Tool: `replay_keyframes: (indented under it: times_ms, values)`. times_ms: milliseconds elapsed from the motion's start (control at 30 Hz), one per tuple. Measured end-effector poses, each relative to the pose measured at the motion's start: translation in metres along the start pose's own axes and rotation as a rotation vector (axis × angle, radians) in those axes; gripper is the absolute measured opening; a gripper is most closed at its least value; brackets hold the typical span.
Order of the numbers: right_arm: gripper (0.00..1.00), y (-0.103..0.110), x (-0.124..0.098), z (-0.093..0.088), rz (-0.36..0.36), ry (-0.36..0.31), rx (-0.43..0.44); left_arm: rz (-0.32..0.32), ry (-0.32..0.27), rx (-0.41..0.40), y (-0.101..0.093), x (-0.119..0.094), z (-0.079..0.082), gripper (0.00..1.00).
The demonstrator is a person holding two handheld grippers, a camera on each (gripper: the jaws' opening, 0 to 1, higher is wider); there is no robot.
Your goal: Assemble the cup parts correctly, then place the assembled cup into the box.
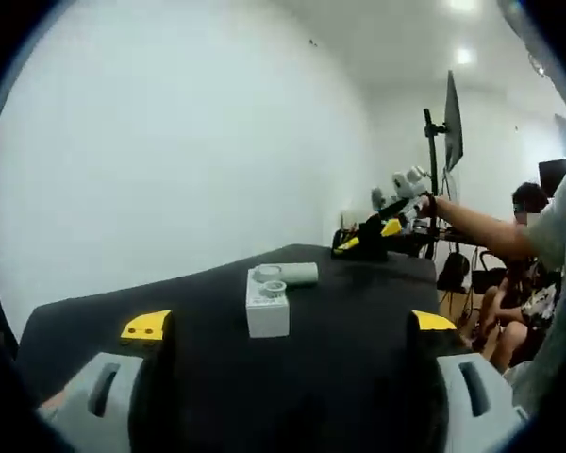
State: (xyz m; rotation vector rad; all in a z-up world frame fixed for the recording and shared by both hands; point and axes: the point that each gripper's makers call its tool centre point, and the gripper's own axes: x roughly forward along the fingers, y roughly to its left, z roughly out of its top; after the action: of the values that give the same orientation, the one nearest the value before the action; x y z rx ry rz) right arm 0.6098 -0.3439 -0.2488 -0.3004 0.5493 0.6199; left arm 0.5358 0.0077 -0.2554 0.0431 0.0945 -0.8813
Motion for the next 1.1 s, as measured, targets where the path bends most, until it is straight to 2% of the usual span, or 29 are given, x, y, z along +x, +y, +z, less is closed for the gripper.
replay_keyframes:
  times_ms: [133,267,400,500,667,767,867,900,967,1000,1100]
  values:
    - [0.68,-0.015,0.033,0.021,0.050,0.141,-0.056,-0.026,-0.004,-0.024,-0.003,0.007,-0.005,0.96]
    - [0.65,-0.020,0.061,0.038,0.077,0.243,-0.100,-0.032,0.007,-0.035,0.006,0.009,-0.009,0.95]
    - [0.64,-0.024,0.088,0.047,0.113,0.332,-0.114,-0.027,0.025,-0.025,0.012,0.012,-0.013,0.94]
    - [0.64,-0.029,0.108,0.047,0.127,0.403,-0.129,-0.032,0.026,-0.020,0.013,0.013,-0.013,0.94]
    - [0.61,-0.041,0.143,0.039,0.123,0.499,-0.151,-0.032,0.032,-0.011,0.015,0.015,-0.017,0.94]
    - [0.60,-0.040,0.160,0.028,0.154,0.554,-0.136,-0.035,0.043,-0.012,0.017,0.016,-0.023,0.94]
    - [0.58,-0.049,0.180,0.012,0.139,0.632,-0.150,-0.037,0.056,-0.008,0.020,0.018,-0.029,0.94]
    - [0.57,-0.051,0.183,0.005,0.137,0.668,-0.145,-0.037,0.058,-0.009,0.019,0.019,-0.030,0.94]
    - [0.57,-0.054,0.195,-0.001,0.139,0.693,-0.122,-0.035,0.060,-0.017,0.020,0.021,-0.032,0.93]
    - [0.57,-0.053,0.197,-0.006,0.143,0.723,-0.089,-0.035,0.059,-0.019,0.020,0.023,-0.033,0.93]
    - [0.55,-0.058,0.210,-0.016,0.143,0.752,-0.077,-0.029,0.050,-0.025,0.026,0.024,-0.032,0.92]
